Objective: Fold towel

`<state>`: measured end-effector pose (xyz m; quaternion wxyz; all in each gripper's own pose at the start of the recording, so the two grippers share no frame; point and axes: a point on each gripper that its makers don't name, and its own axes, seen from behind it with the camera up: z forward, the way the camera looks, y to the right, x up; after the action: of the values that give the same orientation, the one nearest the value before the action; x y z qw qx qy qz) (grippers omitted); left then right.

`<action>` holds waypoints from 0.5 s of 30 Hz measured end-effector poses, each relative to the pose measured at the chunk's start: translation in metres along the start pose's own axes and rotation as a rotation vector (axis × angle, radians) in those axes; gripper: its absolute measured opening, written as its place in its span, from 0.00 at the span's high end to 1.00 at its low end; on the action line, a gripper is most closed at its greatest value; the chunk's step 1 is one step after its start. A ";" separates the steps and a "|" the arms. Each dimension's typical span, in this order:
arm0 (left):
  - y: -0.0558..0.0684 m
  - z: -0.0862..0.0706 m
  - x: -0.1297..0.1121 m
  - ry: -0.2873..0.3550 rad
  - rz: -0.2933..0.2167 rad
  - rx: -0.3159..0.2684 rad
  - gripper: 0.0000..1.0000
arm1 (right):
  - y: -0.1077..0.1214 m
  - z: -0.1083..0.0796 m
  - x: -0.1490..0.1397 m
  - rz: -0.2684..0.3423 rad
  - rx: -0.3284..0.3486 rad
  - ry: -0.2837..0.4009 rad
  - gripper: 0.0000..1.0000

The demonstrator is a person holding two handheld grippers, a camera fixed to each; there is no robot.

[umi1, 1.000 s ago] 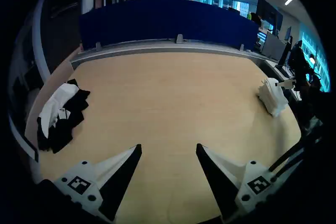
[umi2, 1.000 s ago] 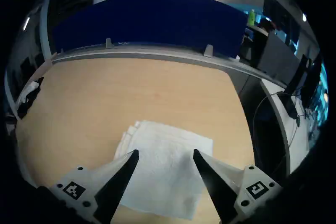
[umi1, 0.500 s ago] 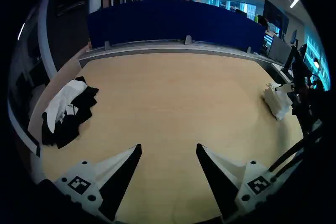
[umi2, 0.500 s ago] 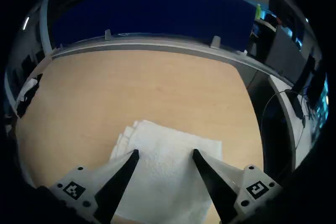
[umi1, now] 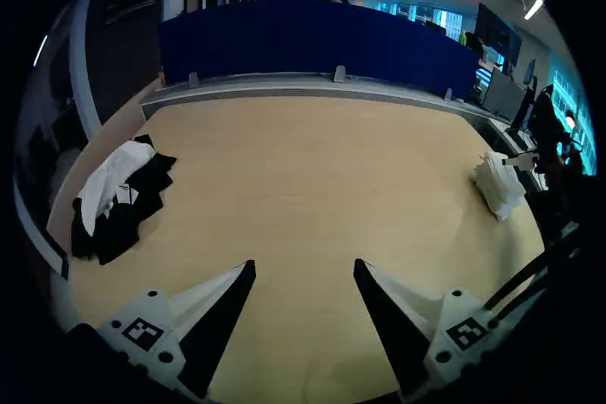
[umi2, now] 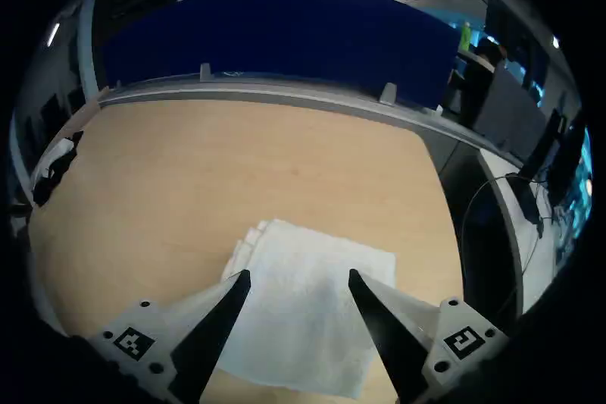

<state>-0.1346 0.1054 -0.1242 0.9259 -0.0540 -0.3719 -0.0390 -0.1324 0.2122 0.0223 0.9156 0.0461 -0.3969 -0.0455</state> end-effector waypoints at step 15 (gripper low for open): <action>-0.002 -0.002 0.007 0.030 0.004 -0.034 0.04 | -0.037 -0.054 0.038 0.086 -0.033 0.255 0.00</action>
<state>-0.1287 0.1027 -0.1203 0.9304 -0.0700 -0.3572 -0.0443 -0.0690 0.1732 0.0083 0.9603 0.0193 -0.2783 -0.0065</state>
